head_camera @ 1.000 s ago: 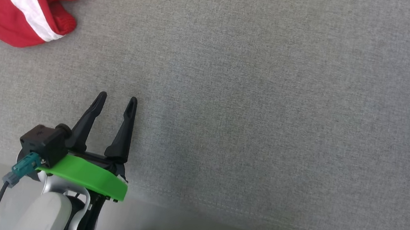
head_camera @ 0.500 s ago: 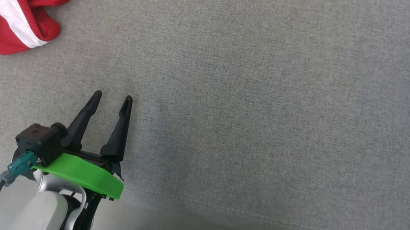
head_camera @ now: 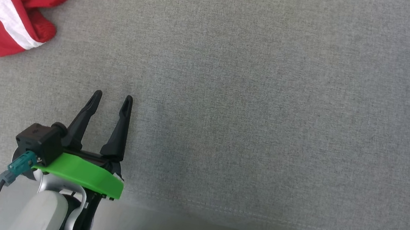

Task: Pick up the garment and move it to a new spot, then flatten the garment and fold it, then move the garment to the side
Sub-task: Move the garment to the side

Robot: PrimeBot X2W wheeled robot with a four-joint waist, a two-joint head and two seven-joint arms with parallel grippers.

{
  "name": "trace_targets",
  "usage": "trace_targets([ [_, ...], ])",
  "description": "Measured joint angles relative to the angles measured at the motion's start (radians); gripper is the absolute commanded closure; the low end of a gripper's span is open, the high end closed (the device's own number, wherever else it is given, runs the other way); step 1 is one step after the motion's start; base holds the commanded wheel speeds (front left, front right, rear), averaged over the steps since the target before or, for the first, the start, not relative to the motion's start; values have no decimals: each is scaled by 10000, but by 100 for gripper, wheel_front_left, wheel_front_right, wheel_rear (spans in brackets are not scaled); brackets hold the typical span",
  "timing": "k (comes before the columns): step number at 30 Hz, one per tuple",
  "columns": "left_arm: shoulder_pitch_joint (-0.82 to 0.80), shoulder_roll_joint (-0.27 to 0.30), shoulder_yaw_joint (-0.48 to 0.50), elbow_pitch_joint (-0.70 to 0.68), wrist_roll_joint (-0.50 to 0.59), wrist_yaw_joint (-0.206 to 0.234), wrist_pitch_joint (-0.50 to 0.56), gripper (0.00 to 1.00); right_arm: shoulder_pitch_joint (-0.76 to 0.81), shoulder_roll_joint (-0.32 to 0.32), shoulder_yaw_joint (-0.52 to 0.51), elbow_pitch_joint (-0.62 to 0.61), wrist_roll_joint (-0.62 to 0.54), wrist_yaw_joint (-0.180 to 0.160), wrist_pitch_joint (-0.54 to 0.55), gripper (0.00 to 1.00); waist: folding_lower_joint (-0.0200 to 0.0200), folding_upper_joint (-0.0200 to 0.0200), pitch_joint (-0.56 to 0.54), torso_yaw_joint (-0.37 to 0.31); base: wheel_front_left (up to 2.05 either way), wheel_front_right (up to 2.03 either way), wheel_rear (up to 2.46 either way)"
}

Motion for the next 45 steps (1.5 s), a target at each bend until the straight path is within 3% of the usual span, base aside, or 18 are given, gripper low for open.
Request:
trace_targets([
  [2,-1,0,0,4,0,0,0,0,0,0,13,31,0,4,-56,64,0,0,-14,3,0,0,0],
  [3,-1,0,0,6,0,0,0,0,0,0,19,48,0,6,-56,65,0,0,-22,5,0,0,0],
  [11,-2,0,0,35,0,0,0,0,0,10,48,173,0,6,-63,51,0,0,-95,8,0,0,0],
  [29,-2,10,6,36,0,0,-27,0,1,161,165,368,23,109,-69,53,-1,0,-217,-34,0,0,0],
  [32,-2,13,6,36,0,0,-27,0,1,165,169,418,86,111,-69,67,-1,0,-230,-41,0,0,0],
  [34,-2,15,6,36,0,0,-27,0,2,165,169,441,88,111,-69,93,-1,0,-234,-41,0,0,0],
  [35,-2,15,6,36,0,0,-27,0,2,165,169,449,90,113,-69,100,0,0,-234,-40,0,0,0],
  [45,-2,17,-17,29,0,0,-27,0,-34,176,-25,460,190,98,-242,100,-1,0,-188,25,0,0,0],
])
